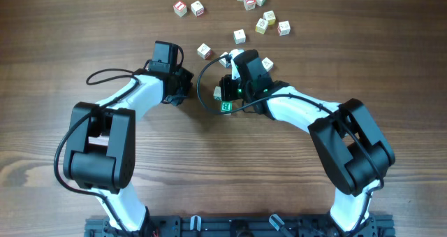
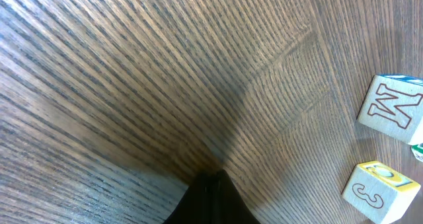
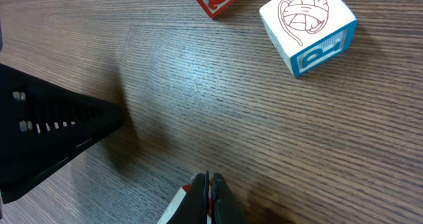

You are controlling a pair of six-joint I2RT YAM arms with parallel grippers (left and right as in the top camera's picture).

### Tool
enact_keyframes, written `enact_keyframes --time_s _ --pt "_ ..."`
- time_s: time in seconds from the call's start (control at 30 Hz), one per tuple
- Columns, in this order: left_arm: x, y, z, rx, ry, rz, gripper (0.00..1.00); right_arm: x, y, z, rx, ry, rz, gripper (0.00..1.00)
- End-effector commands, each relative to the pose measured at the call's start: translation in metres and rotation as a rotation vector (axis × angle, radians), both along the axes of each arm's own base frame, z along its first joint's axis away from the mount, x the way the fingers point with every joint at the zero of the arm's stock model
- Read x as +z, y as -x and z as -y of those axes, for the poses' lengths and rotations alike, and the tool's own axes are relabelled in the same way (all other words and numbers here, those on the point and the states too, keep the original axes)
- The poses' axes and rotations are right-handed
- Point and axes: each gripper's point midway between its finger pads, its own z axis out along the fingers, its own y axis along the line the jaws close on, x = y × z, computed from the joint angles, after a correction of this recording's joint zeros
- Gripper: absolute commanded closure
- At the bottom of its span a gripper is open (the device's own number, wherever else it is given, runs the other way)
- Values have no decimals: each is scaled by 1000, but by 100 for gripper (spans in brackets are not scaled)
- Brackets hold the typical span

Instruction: Form a circle

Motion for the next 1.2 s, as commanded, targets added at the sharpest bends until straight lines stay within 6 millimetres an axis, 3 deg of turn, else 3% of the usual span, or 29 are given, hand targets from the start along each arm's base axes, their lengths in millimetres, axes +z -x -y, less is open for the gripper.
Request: enact_keyframes --time_s 0.0,1.17 --pt "-59 47 -27 44 -130 -187 96 1 -3 -5 25 -3 8 95" --pt "-59 47 -28 45 -133 -186 96 1 -1 -5 34 4 0 96"
